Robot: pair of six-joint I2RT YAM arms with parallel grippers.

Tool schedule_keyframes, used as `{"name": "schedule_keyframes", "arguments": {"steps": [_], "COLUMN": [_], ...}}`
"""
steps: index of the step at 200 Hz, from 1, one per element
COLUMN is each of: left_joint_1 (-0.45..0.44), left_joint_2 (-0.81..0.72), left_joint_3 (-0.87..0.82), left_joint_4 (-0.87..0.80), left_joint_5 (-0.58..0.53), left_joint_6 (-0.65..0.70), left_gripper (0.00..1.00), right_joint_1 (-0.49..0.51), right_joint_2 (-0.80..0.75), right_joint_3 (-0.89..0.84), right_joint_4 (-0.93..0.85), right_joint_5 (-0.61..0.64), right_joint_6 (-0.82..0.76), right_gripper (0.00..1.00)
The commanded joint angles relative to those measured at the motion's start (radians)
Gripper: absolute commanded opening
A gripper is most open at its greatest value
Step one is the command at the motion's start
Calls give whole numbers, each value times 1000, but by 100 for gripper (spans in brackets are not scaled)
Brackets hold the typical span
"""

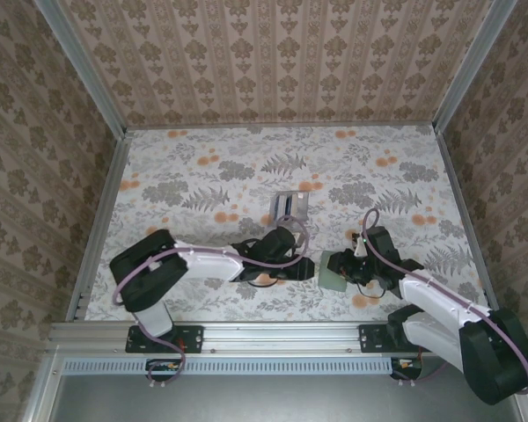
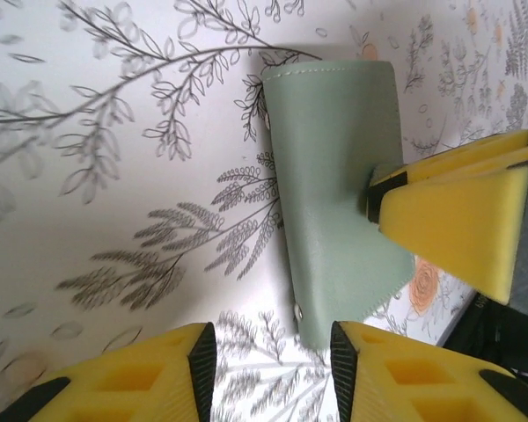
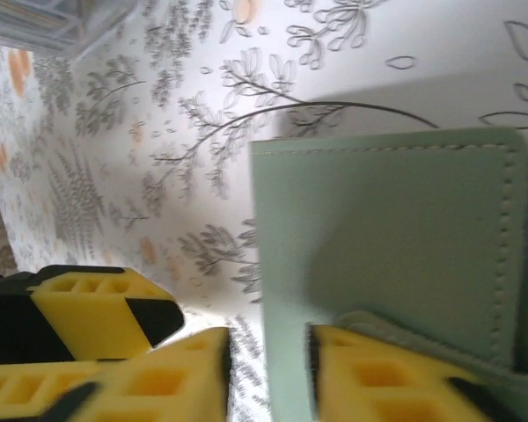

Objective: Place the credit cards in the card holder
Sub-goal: Close the button on the card holder, then reset both arms

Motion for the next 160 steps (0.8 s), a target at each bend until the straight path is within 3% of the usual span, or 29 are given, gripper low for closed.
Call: {"name": "schedule_keyframes", "arguments": {"steps": [1, 11, 41, 45, 48, 51, 71, 79, 83, 107, 128, 148, 160], "left_joint_1": [25, 38, 78, 81, 83, 83, 86, 90, 91, 93, 96, 124, 181], "left_joint_2": [-149, -228, -479, -507, -535, -560, -717, -771, -795, -902, -1033, -1190, -1262], "left_joint_3": [-30, -40, -11, -1, 6, 11, 43, 40, 42, 25, -105, -321, -417], "left_joint_4": [-126, -198, -508, -546, -573, -599, -718, -716, -724, -745, -612, -344, -234], "left_joint_5": [-102, -152, -366, -399, -425, -452, -634, -680, -706, -921, -1070, -1056, -1039], "left_joint_6": [57, 73, 114, 128, 137, 149, 240, 319, 366, 584, 806, 1104, 1161], "left_gripper": [43, 45, 58, 60, 62, 63, 77, 96, 100, 100, 100, 100, 100], "right_joint_1": [-1, -1, -2, -3, -3, -2, -3, -3, -3, -3, -3, -3, -3], "right_joint_2": [-70, -105, -229, -238, -249, -260, -331, -364, -388, -502, -590, -608, -600], "right_joint_3": [102, 130, 173, 181, 185, 190, 221, 222, 219, 145, 47, -31, -84], "right_joint_4": [-149, -186, -219, -220, -223, -226, -241, -237, -231, -134, 24, 152, 244], "right_joint_5": [-22, 13, 165, 197, 218, 237, 390, 453, 491, 669, 753, 800, 797], "right_joint_6": [-66, -83, -151, -164, -173, -185, -258, -290, -308, -394, -484, -580, -680], "right_gripper": [42, 48, 76, 83, 96, 99, 100, 100, 100, 100, 100, 100, 100]}}
